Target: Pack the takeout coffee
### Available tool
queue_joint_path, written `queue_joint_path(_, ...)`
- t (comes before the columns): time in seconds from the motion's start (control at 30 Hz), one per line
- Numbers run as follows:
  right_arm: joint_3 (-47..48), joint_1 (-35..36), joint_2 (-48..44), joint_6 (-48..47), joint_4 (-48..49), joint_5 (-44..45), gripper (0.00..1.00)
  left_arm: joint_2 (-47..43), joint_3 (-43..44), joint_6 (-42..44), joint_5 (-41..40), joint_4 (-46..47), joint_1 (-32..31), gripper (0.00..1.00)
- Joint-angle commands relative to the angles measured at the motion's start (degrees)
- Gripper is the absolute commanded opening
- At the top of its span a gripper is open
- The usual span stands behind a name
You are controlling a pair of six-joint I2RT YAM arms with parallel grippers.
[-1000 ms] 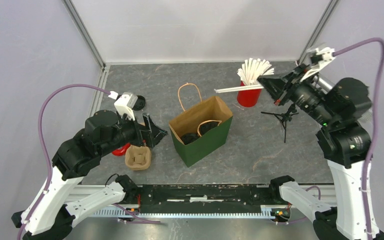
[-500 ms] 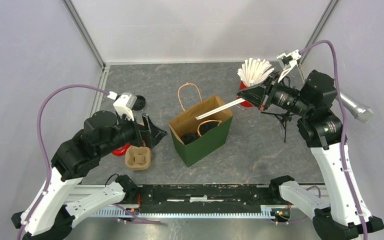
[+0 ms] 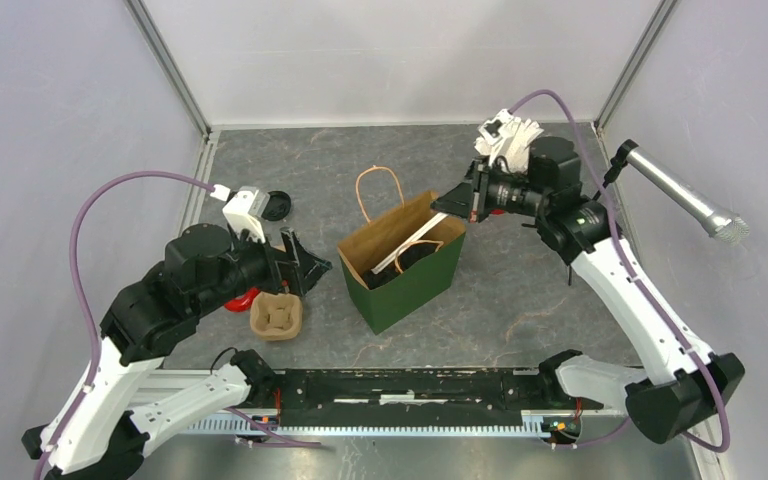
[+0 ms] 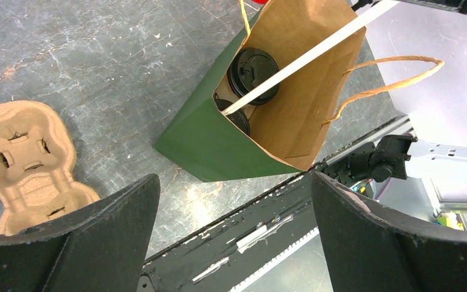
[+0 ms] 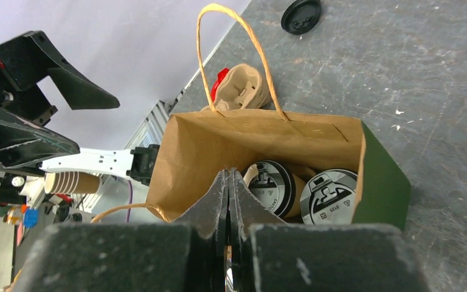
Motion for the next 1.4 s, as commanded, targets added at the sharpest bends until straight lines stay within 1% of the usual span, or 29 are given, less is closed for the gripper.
queue_joint_path(0.0,1.3,1.8,2.1,0.0,3.4,1.8,0.02,-0.4,0.2,-0.2,-1.9,0.8,0.0,1.00)
queue_joint_path(0.4,-1.1,3.6,5.2,0.5,5.8,1.3,0.09,-0.3,0.5,0.2,-2.6,0.8,0.0,1.00)
queue_joint_path(0.57,-0.3,3.6,5.6,-0.7,4.5,3.1,0.23,-0.3,0.5,-0.1,-2.6,0.8,0.0,1.00)
queue_joint_path(0.63,2.0,3.5,6.0,-1.3,3.4,4.6,0.31,-0.5,0.6,0.0,-2.5,0.8,0.0,1.00)
queue_joint_path(0.67,4.0,3.5,6.3,-2.0,2.4,5.6,0.38,-0.6,0.6,0.1,-2.5,0.8,0.0,1.00)
queue_joint_path(0.7,6.6,3.4,6.8,-3.0,0.7,7.2,0.42,-0.6,0.7,0.0,-2.5,0.6,0.0,1.00)
queue_joint_path(0.83,14.7,2.4,9.2,-7.7,-5.2,13.9,0.51,-1.0,0.8,0.2,-2.9,-0.4,0.0,1.00)
queue_joint_path(0.93,16.6,1.0,9.7,-9.8,-5.7,16.5,0.52,-1.8,0.5,0.1,-2.9,-0.6,0.0,1.00)
queue_joint_path(1.03,17.0,-0.1,9.6,-11.7,-4.5,20.7,0.50,-2.6,0.6,0.1,-3.6,-1.3,0.0,1.00)
queue_joint_path(1.1,17.1,-0.4,9.5,-14.1,-4.3,27.6,0.51,-3.1,0.3,0.1,-3.8,-1.5,0.0,1.00)
queue_joint_path(1.23,15.5,-1.0,11.1,-21.6,-4.9,44.9,0.51,-3.5,-0.1,0.1,-4.0,-1.5,0.0,1.00)
queue_joint_path(1.3,15.4,-2.1,13.6,-26.3,-5.9,48.7,0.51,-3.4,0.2,0.3,-3.9,-1.5,0.0,1.00)
queue_joint_path(1.37,15.4,-3.4,16.0,-30.2,-6.2,48.7,0.50,-3.3,0.4,0.4,-3.8,-1.5,0.0,1.00)
